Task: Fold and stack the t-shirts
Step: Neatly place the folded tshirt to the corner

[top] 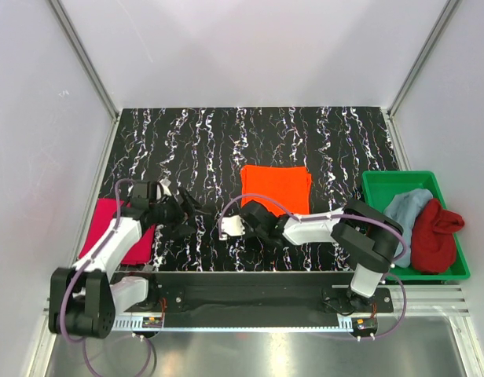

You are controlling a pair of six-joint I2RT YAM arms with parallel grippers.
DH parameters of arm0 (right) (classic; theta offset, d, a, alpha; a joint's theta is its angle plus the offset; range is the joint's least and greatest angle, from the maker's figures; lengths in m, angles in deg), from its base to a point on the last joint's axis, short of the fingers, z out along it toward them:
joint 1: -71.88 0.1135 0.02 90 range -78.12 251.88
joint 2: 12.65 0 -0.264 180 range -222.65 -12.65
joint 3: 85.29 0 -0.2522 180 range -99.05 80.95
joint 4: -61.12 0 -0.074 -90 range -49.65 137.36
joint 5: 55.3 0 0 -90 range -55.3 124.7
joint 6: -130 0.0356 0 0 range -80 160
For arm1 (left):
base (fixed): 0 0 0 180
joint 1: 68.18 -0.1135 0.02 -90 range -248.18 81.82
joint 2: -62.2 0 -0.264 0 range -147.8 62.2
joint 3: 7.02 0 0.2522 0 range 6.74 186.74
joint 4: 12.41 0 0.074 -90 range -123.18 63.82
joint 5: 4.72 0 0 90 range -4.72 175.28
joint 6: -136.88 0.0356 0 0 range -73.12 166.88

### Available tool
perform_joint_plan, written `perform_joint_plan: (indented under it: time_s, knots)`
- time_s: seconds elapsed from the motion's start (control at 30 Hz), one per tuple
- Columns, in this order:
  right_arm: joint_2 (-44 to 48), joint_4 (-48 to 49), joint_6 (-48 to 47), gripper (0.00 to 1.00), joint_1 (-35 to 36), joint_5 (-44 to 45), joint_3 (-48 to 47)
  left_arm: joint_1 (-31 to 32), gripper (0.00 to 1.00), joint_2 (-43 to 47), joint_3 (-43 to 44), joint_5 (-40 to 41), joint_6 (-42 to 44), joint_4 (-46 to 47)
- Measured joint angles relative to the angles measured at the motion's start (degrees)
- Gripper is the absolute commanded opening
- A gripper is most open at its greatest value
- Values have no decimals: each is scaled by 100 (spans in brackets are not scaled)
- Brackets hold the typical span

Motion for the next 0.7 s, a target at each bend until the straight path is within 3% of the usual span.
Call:
perform_joint_plan:
  time_s: [0.3, 0.7]
  knots:
    - [387, -780, 234, 0, -101, -385, -118, 122, 99, -1456, 48, -380, -450, 1495]
    - [1733, -1082, 588, 0, -481, -911, 369, 1558, 99, -3147, 1016, 101, -1685, 3456]
